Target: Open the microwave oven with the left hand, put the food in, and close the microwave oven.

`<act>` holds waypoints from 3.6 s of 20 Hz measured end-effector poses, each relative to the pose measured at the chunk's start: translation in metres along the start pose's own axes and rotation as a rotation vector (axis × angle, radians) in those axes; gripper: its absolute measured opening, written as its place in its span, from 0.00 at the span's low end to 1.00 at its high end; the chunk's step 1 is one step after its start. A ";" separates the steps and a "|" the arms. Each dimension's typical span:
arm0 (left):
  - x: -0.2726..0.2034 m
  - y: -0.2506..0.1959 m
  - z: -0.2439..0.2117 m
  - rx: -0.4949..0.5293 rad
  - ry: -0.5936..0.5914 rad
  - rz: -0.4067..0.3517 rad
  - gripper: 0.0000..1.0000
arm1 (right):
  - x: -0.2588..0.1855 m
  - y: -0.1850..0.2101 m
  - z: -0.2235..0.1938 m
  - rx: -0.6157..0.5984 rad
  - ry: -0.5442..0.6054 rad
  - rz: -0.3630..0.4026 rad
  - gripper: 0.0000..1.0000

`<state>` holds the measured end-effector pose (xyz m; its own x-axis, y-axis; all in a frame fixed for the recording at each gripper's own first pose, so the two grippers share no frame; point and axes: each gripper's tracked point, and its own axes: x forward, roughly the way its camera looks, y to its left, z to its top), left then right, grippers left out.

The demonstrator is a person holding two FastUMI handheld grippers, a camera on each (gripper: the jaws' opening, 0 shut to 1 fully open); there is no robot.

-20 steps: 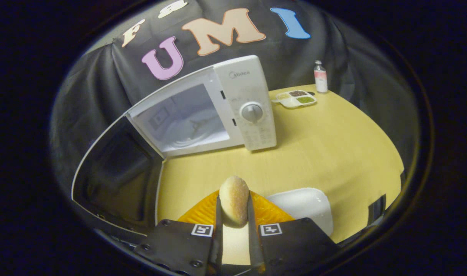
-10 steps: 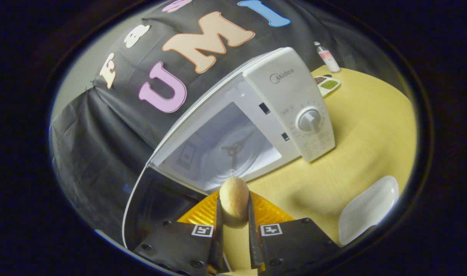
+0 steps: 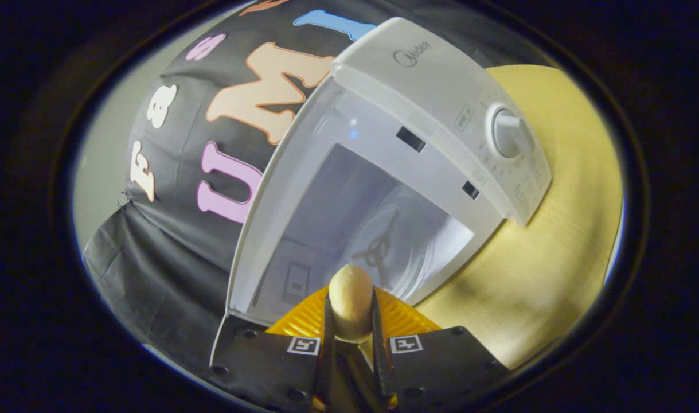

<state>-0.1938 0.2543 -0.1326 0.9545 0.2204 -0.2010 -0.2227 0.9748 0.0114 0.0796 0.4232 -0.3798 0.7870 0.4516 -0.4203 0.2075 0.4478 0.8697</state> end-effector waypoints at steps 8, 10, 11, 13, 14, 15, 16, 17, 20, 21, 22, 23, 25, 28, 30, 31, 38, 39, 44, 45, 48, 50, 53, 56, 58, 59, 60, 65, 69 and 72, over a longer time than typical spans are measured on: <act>-0.009 0.014 -0.013 -0.006 0.045 0.062 0.96 | 0.043 0.005 -0.015 0.068 -0.052 -0.018 0.29; -0.012 0.022 -0.011 0.003 0.041 0.085 0.96 | 0.055 0.005 -0.012 0.077 -0.067 -0.023 0.29; -0.013 0.023 -0.012 0.004 0.044 0.093 0.96 | 0.060 0.004 -0.013 0.084 -0.068 -0.027 0.29; -0.016 0.027 -0.015 0.006 0.053 0.110 0.94 | 0.068 0.005 -0.014 0.087 -0.071 -0.030 0.29; -0.017 0.028 -0.016 0.005 0.055 0.116 0.96 | 0.071 0.007 -0.010 0.077 -0.084 -0.025 0.29; -0.018 0.031 -0.016 0.006 0.057 0.126 0.96 | 0.073 0.009 -0.008 0.060 -0.094 -0.018 0.29; -0.018 0.031 -0.015 0.005 0.056 0.134 0.96 | 0.077 0.008 -0.007 0.047 -0.100 -0.018 0.29; -0.020 0.032 -0.016 0.003 0.060 0.138 0.96 | 0.078 0.006 -0.008 0.045 -0.099 -0.019 0.29; -0.026 0.034 -0.019 0.001 0.068 0.151 0.96 | 0.085 0.005 -0.014 0.070 -0.080 -0.024 0.35; -0.028 0.034 -0.020 0.003 0.070 0.152 0.96 | 0.085 0.009 -0.018 0.064 -0.079 -0.011 0.27; -0.029 0.034 -0.021 0.007 0.074 0.154 0.96 | 0.082 0.011 -0.017 0.052 -0.083 -0.011 0.35; -0.030 0.036 -0.022 0.014 0.079 0.158 0.94 | 0.085 0.013 -0.015 0.050 -0.088 -0.009 0.28; -0.034 0.036 -0.023 0.015 0.083 0.161 0.94 | 0.091 0.013 -0.011 0.050 -0.087 -0.026 0.27; -0.038 0.033 -0.024 0.010 0.086 0.158 0.96 | 0.092 0.004 -0.009 0.010 -0.093 -0.056 0.78; -0.039 0.030 -0.023 0.016 0.083 0.154 0.94 | 0.087 0.003 -0.001 -0.037 -0.124 -0.066 0.84; -0.039 0.029 -0.023 0.017 0.082 0.150 0.96 | 0.082 0.000 0.005 -0.072 -0.141 -0.079 0.95; -0.033 0.018 -0.023 0.012 0.077 0.115 0.96 | 0.059 -0.002 0.024 -0.289 -0.159 -0.078 0.95; -0.031 0.016 -0.025 0.012 0.079 0.106 0.96 | 0.052 -0.004 0.020 -0.320 -0.143 -0.072 0.95; -0.013 0.009 -0.036 0.039 0.093 0.067 0.96 | 0.000 -0.006 0.013 -0.536 -0.098 -0.018 0.85; -0.010 0.007 -0.037 0.040 0.094 0.059 0.96 | -0.012 -0.004 0.011 -0.576 -0.082 0.001 0.85; 0.001 -0.001 -0.042 0.044 0.091 0.023 0.96 | -0.056 0.000 0.019 -0.679 -0.065 0.039 0.85; 0.008 -0.009 -0.054 0.056 0.100 -0.004 0.96 | -0.091 0.009 0.027 -0.706 -0.046 0.076 0.85; 0.021 -0.012 -0.076 0.060 0.129 -0.026 0.96 | -0.143 0.019 0.050 -0.783 -0.059 0.109 0.85; 0.033 -0.012 -0.110 0.055 0.179 -0.034 0.94 | -0.194 0.028 0.081 -0.814 -0.076 0.116 0.85; 0.042 -0.007 -0.133 0.053 0.215 -0.021 0.96 | -0.221 0.030 0.098 -0.841 -0.100 0.111 0.85; 0.047 -0.005 -0.141 0.051 0.224 -0.016 0.96 | -0.234 0.031 0.107 -0.856 -0.114 0.105 0.85; 0.050 -0.004 -0.149 0.043 0.236 -0.009 0.96 | -0.245 0.030 0.117 -0.872 -0.127 0.092 0.96; 0.067 -0.021 -0.175 0.076 0.293 -0.012 0.89 | -0.290 0.025 0.154 -0.935 -0.202 0.059 0.96; 0.081 -0.050 -0.175 0.078 0.281 -0.044 0.13 | -0.318 0.012 0.177 -0.941 -0.240 0.013 0.96; 0.087 -0.082 -0.186 0.089 0.318 -0.116 0.06 | -0.331 0.005 0.200 -0.929 -0.274 -0.022 0.85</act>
<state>-0.1294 0.1873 -0.3330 0.8597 0.1002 -0.5010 -0.0851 0.9950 0.0529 -0.0637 0.1217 -0.1845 0.9211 0.2925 -0.2569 -0.2250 0.9385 0.2618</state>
